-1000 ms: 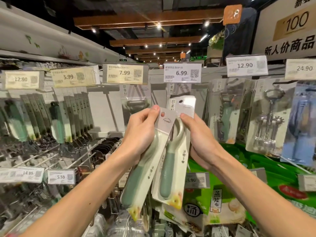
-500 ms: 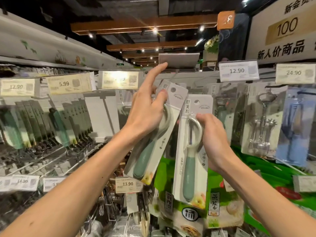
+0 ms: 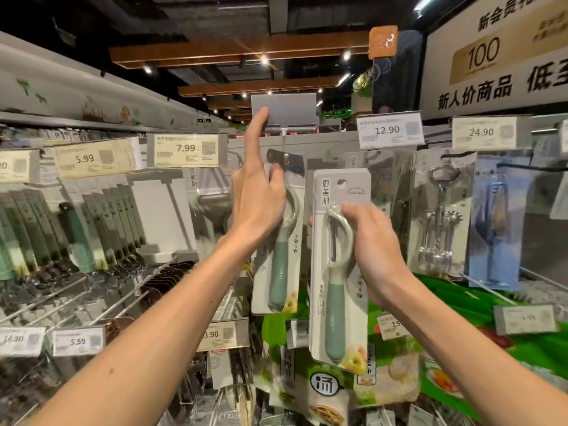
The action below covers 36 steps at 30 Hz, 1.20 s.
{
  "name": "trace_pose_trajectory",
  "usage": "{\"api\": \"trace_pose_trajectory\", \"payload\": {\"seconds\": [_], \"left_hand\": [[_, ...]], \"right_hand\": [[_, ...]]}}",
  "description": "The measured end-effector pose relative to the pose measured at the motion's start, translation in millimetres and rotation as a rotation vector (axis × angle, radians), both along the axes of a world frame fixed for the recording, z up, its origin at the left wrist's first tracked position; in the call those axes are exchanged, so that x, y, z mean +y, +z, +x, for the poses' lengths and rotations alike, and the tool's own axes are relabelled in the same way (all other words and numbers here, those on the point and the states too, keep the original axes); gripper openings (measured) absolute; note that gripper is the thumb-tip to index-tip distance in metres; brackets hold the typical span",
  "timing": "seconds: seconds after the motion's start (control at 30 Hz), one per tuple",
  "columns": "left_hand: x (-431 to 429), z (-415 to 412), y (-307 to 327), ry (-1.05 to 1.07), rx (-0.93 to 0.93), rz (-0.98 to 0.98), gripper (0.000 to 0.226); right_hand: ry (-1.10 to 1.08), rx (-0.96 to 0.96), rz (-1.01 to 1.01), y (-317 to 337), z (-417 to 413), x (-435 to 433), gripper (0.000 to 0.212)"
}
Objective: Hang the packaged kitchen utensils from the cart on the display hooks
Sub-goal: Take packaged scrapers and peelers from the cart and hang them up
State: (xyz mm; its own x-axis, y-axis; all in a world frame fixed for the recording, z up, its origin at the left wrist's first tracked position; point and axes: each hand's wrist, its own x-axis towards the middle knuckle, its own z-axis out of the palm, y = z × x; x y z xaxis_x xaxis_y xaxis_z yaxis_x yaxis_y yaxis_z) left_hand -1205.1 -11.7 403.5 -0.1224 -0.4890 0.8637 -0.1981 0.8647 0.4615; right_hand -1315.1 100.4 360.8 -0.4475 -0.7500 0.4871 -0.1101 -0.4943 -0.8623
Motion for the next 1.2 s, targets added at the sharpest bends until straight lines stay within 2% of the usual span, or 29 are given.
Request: {"api": "trace_pose_trajectory", "payload": {"seconds": [0.17, 0.27, 0.37, 0.43, 0.5, 0.63, 0.73, 0.87, 0.93, 1.03, 1.1, 1.2], "left_hand": [[-5, -8, -9, 0.117, -0.032, -0.027, 0.086], [5, -3, -9, 0.238, -0.13, -0.042, 0.084], [30, 15, -20, 0.304, -0.212, -0.072, 0.078], [52, 27, -36, 0.234, -0.183, -0.103, 0.054], [72, 33, -53, 0.107, -0.212, -0.027, 0.026], [84, 36, -70, -0.017, -0.239, 0.158, 0.039], [79, 44, -70, -0.048, -0.198, 0.174, 0.042], [72, 50, -74, -0.088, -0.142, 0.208, 0.045], [70, 54, -76, -0.123, -0.118, 0.23, 0.041], [66, 58, -78, -0.203, -0.09, 0.273, 0.036], [66, 58, -78, -0.248, -0.078, 0.304, 0.036], [67, 60, -77, -0.257, -0.076, 0.285, 0.03]], "right_hand": [[0.067, -0.01, -0.011, -1, 3, -2, 0.024], [0.076, -0.038, 0.012, -4, 2, -3, 0.019], [0.058, -0.048, 0.025, -7, -2, -2, 0.023], [0.082, -0.051, 0.027, -8, -1, -3, 0.025], [0.112, -0.071, 0.017, -9, 5, -5, 0.026], [0.159, -0.11, 0.044, -13, 17, -10, 0.037], [0.354, -0.224, 0.094, -10, 24, -10, 0.053], [0.578, -0.39, 0.025, -11, 26, -8, 0.058], [0.625, -0.421, 0.019, -15, 26, -10, 0.049], [0.535, -0.303, -0.008, -20, 28, -14, 0.031], [0.417, -0.196, -0.047, -23, 31, -16, 0.029], [0.224, -0.144, -0.058, -24, 32, -18, 0.027]]}}
